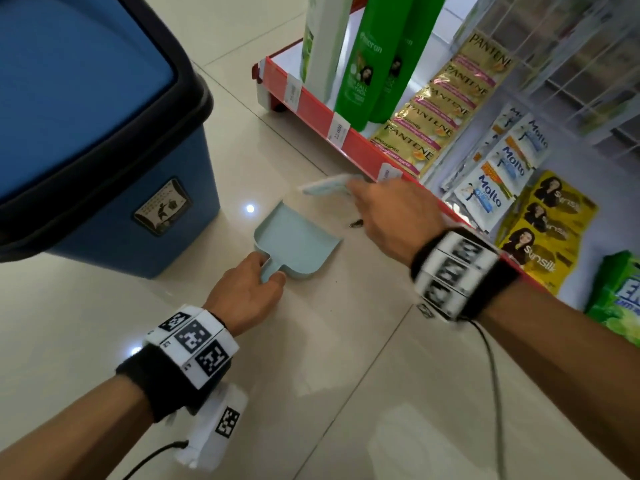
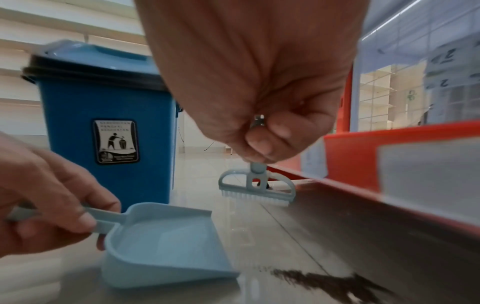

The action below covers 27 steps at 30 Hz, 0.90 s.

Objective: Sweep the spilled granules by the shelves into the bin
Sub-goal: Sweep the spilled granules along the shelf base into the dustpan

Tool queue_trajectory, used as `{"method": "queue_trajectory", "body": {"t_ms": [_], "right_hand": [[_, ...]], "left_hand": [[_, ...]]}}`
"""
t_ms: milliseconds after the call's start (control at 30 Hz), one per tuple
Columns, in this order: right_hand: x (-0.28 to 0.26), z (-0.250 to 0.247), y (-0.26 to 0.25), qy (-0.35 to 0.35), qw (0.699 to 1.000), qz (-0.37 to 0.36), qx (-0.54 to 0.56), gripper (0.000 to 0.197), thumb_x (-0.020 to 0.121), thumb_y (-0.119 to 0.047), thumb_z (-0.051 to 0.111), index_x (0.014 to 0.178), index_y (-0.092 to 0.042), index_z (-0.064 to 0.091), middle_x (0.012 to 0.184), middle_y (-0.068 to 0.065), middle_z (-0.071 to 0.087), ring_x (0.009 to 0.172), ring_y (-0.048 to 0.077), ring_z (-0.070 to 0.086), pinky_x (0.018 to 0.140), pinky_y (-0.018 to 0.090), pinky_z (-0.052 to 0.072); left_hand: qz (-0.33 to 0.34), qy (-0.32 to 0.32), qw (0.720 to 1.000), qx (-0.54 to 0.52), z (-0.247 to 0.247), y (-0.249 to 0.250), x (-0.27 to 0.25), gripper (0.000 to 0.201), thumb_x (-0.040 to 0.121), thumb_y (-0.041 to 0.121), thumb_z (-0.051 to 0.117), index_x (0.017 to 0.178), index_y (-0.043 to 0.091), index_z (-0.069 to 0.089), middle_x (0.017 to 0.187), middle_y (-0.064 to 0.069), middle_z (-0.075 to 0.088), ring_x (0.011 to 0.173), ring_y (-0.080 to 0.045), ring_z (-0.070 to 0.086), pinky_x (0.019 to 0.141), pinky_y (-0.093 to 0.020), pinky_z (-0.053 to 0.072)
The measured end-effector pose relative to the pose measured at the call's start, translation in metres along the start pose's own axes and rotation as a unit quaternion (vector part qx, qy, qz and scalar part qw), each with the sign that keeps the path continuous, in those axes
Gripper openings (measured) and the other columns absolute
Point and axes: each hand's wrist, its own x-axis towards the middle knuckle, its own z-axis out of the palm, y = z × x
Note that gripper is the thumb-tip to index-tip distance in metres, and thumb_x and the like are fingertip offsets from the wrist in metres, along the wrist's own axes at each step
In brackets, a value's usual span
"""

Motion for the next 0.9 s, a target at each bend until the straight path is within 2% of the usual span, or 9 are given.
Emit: {"method": "queue_trajectory", "body": {"t_ms": [67, 200, 367, 433, 533, 600, 667, 767, 900], "right_hand": [[0.025, 0.003, -0.013, 0.008, 1.000, 0.016, 0.001, 0.024, 0.103, -0.014, 0.037, 0.119, -0.009, 0.055, 0.068, 0.000, 0.040, 0.063, 0.022, 0.044, 0.058, 0.031, 0.037], [0.037, 0.013, -0.018, -0.065, 0.997, 0.040, -0.016, 0.023, 0.101, -0.013, 0.039, 0.111, -0.010, 0.059, 0.062, 0.000, 0.036, 0.066, 0.024, 0.047, 0.066, 0.035, 0.042], [-0.021, 0.017, 0.017, -0.131, 0.990, 0.052, -0.011, 0.025, 0.102, -0.026, 0.042, 0.111, -0.013, 0.061, 0.084, 0.005, 0.060, 0.074, 0.022, 0.058, 0.076, 0.034, 0.054], [-0.037, 0.020, 0.029, -0.122, 0.991, 0.049, 0.002, 0.027, 0.103, -0.026, 0.038, 0.106, -0.014, 0.061, 0.086, 0.004, 0.062, 0.072, 0.017, 0.055, 0.073, 0.028, 0.050], [-0.033, 0.012, 0.028, -0.059, 0.994, 0.037, 0.087, 0.026, 0.103, -0.023, 0.041, 0.103, -0.013, 0.066, 0.077, -0.001, 0.060, 0.057, 0.005, 0.047, 0.058, 0.016, 0.035], [-0.018, 0.005, 0.017, -0.014, 0.990, 0.011, 0.140, 0.024, 0.102, -0.019, 0.045, 0.108, -0.012, 0.067, 0.081, -0.003, 0.060, 0.059, -0.001, 0.046, 0.059, 0.010, 0.037], [0.003, -0.001, 0.005, 0.021, 0.988, -0.007, 0.152, 0.025, 0.101, -0.016, 0.045, 0.111, -0.009, 0.067, 0.082, -0.002, 0.058, 0.063, 0.003, 0.045, 0.065, 0.014, 0.044], [0.036, -0.009, -0.015, 0.049, 0.991, -0.020, 0.125, 0.028, 0.100, -0.015, 0.041, 0.112, -0.007, 0.065, 0.080, 0.001, 0.052, 0.067, 0.013, 0.049, 0.061, 0.021, 0.039], [0.076, -0.016, -0.038, 0.067, 0.996, -0.031, 0.039, 0.030, 0.096, -0.004, 0.043, 0.125, -0.008, 0.051, 0.099, 0.015, 0.060, 0.085, 0.035, 0.062, 0.068, 0.038, 0.047]], "left_hand": [[0.000, 0.003, 1.000, 0.002, -0.001, -0.001, 0.002, 0.038, 0.097, 0.039, 0.047, 0.130, 0.019, 0.049, 0.108, -0.001, 0.062, 0.095, -0.023, 0.061, 0.080, -0.035, 0.049], [-0.003, 0.006, 1.000, 0.002, 0.001, -0.003, -0.002, 0.037, 0.096, 0.042, 0.046, 0.127, 0.020, 0.050, 0.106, 0.001, 0.062, 0.093, -0.022, 0.060, 0.077, -0.034, 0.047], [-0.013, 0.010, 1.000, -0.006, -0.002, -0.007, -0.003, 0.043, 0.094, 0.045, 0.049, 0.130, 0.021, 0.049, 0.105, 0.006, 0.058, 0.093, -0.018, 0.058, 0.076, -0.030, 0.043], [-0.014, 0.010, 1.000, -0.009, -0.003, -0.006, -0.003, 0.045, 0.094, 0.045, 0.050, 0.131, 0.020, 0.049, 0.106, 0.006, 0.058, 0.093, -0.017, 0.057, 0.077, -0.029, 0.042], [-0.007, 0.013, 1.000, -0.004, -0.004, -0.001, -0.004, 0.047, 0.094, 0.046, 0.049, 0.133, 0.019, 0.048, 0.110, 0.004, 0.059, 0.096, -0.018, 0.056, 0.079, -0.030, 0.043], [-0.005, 0.013, 1.000, -0.004, -0.004, 0.002, -0.004, 0.049, 0.094, 0.046, 0.049, 0.134, 0.018, 0.048, 0.112, 0.003, 0.059, 0.099, -0.021, 0.058, 0.082, -0.033, 0.046], [-0.001, 0.016, 1.000, -0.010, -0.005, 0.003, -0.004, 0.049, 0.094, 0.047, 0.049, 0.133, 0.018, 0.048, 0.110, 0.004, 0.058, 0.100, -0.022, 0.059, 0.084, -0.034, 0.048], [0.001, 0.021, 1.000, -0.021, -0.008, 0.001, -0.002, 0.046, 0.094, 0.048, 0.049, 0.131, 0.019, 0.049, 0.111, 0.002, 0.062, 0.098, -0.021, 0.061, 0.086, -0.037, 0.051], [-0.012, 0.039, 0.998, -0.038, -0.016, -0.005, 0.006, 0.050, 0.093, 0.050, 0.049, 0.132, 0.019, 0.050, 0.121, -0.003, 0.064, 0.106, -0.025, 0.061, 0.092, -0.041, 0.050]]}}
